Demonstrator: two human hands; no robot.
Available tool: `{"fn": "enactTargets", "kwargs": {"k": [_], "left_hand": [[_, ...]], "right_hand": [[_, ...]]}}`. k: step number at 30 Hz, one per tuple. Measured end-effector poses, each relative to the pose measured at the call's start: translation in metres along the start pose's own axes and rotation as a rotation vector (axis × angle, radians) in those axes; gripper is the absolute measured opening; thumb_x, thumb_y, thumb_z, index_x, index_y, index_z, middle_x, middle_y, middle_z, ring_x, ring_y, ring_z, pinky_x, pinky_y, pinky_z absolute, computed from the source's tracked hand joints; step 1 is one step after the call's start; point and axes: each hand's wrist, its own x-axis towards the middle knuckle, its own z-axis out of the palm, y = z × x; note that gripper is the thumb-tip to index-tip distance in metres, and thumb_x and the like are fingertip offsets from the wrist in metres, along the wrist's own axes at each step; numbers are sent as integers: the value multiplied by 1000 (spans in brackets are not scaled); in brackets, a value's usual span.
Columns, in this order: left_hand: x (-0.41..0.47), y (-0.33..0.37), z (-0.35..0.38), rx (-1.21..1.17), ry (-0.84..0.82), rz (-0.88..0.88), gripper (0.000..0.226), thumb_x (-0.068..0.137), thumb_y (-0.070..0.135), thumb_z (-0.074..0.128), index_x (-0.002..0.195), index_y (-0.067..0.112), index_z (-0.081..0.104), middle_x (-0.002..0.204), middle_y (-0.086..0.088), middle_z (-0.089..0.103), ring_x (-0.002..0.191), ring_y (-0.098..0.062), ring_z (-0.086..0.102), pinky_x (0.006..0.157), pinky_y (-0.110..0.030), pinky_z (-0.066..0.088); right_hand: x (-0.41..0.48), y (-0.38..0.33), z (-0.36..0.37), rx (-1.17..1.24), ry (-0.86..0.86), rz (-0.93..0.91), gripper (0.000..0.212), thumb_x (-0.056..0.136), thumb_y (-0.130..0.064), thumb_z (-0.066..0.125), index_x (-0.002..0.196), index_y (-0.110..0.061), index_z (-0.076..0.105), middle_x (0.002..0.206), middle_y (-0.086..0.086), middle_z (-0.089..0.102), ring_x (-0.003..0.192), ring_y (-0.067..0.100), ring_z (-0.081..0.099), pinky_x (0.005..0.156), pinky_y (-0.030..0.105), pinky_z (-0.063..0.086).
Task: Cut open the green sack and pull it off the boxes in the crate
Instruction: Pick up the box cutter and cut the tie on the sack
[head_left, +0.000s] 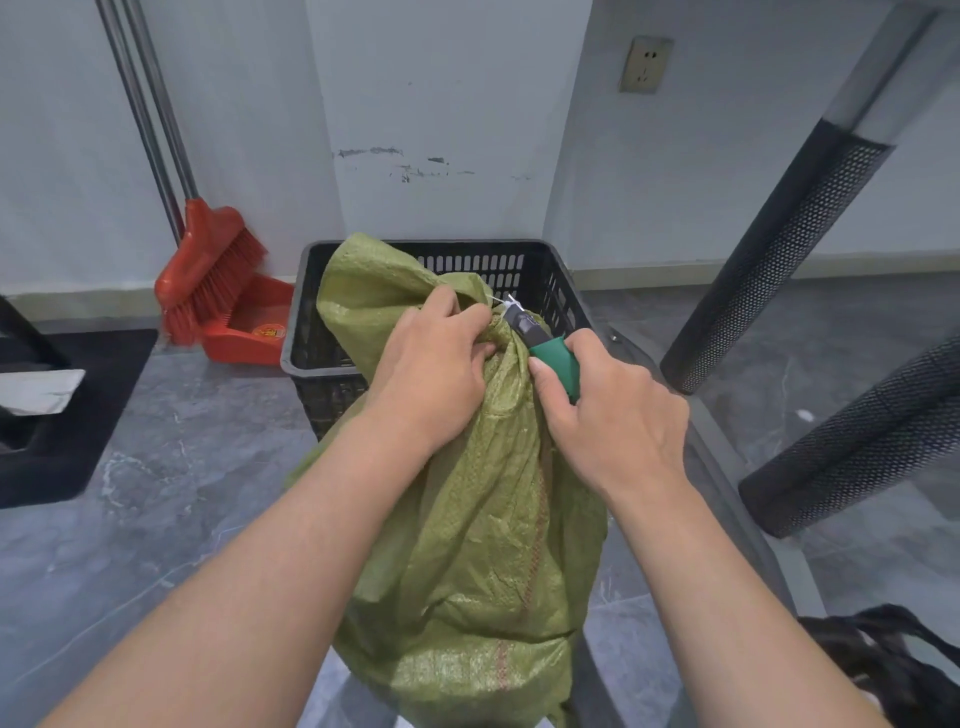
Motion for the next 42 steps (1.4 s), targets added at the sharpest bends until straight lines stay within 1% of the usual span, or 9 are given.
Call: {"fn": "enactTargets", "kwargs": {"k": [3, 11, 18, 26, 29, 34, 36, 38, 42], "left_hand": [[-2, 3, -1, 31, -13, -15, 10, 96, 21, 64, 92, 12, 64, 94, 1, 41, 84, -28, 50, 71, -35, 35], [-2, 14, -7, 80, -151, -107, 20, 99, 21, 57, 81, 19, 51, 93, 0, 44, 88, -27, 53, 72, -39, 42], [-25, 16, -11, 219, -438, -316, 9, 91, 12, 61, 90, 18, 67, 89, -2, 63, 72, -23, 54, 67, -37, 45], [-20, 6, -13, -21, -247, -295, 30, 98, 25, 65, 70, 22, 55, 81, 6, 47, 81, -24, 52, 75, -35, 40], [-21, 7, -12, -119, -195, -330, 9, 96, 25, 68, 100, 22, 75, 99, -2, 68, 102, -30, 63, 86, -37, 49], [-23, 9, -6, -288, -232, -394, 38, 95, 9, 64, 120, 38, 64, 88, 7, 60, 87, -19, 60, 75, -32, 47], [-24, 12, -2, -281, -266, -350, 55, 95, 5, 59, 133, 45, 59, 105, 6, 62, 100, -18, 58, 86, -29, 47], [-24, 15, 5, -231, -266, -309, 55, 95, 13, 59, 136, 50, 59, 121, 5, 65, 113, -22, 59, 94, -33, 48], [-25, 22, 14, -171, -229, -285, 31, 94, 49, 67, 125, 45, 71, 103, 3, 54, 102, -22, 58, 87, -36, 47]], "right_hand": [[0, -3, 0, -28, -12, 29, 36, 103, -60, 39, 109, -26, 48, 62, -11, 30, 85, 37, 66, 63, 38, 33], [-3, -18, 5, 30, -47, 129, 34, 101, -58, 43, 109, -26, 52, 92, 6, 69, 91, 37, 67, 67, 39, 37], [22, 9, -19, 155, 132, 350, 40, 101, -56, 42, 97, -18, 51, 86, 7, 57, 78, 31, 48, 70, 40, 37], [7, 13, -9, 322, -74, 245, 42, 93, -66, 51, 87, -24, 52, 83, -5, 63, 84, 29, 60, 72, 43, 50], [5, 10, -8, 425, -87, 239, 30, 89, -55, 64, 101, -30, 53, 99, -8, 66, 91, 25, 62, 80, 44, 53], [7, 9, 0, 740, -117, 313, 22, 88, -35, 66, 99, -29, 48, 92, 1, 67, 72, 23, 66, 70, 47, 58], [6, 10, 4, 861, -109, 346, 19, 92, -32, 67, 99, -22, 52, 96, 9, 69, 59, 19, 63, 53, 28, 54], [6, 13, 6, 901, -93, 375, 20, 95, -30, 67, 103, -17, 54, 99, 11, 70, 60, 17, 61, 45, 14, 44], [7, 22, 9, 987, -61, 433, 19, 95, -32, 67, 105, -20, 56, 103, 13, 71, 63, 16, 61, 46, 16, 45]]}}
